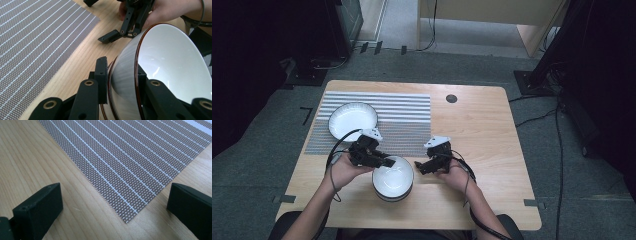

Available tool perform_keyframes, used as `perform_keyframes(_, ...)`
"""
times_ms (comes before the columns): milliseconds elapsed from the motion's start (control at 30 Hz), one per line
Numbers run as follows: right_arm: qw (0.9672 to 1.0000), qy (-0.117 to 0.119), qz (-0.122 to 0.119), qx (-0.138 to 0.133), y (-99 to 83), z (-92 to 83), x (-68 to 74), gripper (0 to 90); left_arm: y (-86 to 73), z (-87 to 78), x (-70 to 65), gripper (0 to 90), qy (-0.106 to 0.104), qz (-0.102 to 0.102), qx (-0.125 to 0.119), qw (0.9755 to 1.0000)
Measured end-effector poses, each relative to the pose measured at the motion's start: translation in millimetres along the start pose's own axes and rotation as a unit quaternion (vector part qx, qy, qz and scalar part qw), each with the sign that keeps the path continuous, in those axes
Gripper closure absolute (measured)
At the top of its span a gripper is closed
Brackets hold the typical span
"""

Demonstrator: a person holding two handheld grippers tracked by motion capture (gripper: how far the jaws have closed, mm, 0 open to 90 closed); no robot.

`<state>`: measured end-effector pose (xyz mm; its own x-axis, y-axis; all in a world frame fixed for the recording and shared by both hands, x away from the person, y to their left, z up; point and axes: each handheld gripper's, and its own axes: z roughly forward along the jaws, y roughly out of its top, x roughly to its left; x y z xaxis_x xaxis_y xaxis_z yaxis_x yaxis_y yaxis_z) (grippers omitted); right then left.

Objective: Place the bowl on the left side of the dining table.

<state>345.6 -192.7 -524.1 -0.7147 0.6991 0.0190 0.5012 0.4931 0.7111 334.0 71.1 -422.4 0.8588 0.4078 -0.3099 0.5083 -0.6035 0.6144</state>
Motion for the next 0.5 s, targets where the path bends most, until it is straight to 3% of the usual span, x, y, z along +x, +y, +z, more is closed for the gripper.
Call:
perform_keyframes(200,1.0,-0.003,0.003,-0.001,-1.5,-1.4,0.7,0.0,2.9,-4.3,3.0,77.2,-0.022,-0.008,-0.017,0.9996)
perform_keyframes(367,1.0,-0.004,0.004,-0.001,-1.8,-1.8,0.7,0.0,3.8,-4.8,0.6,76.9,-0.03,-0.003,-0.004,0.9995)
perform_keyframes(500,1.0,-0.004,0.004,-0.001,-1.8,-1.8,0.7,0.0,5.0,-6.5,-0.8,76.5,-0.033,-0.001,-0.008,0.9994)
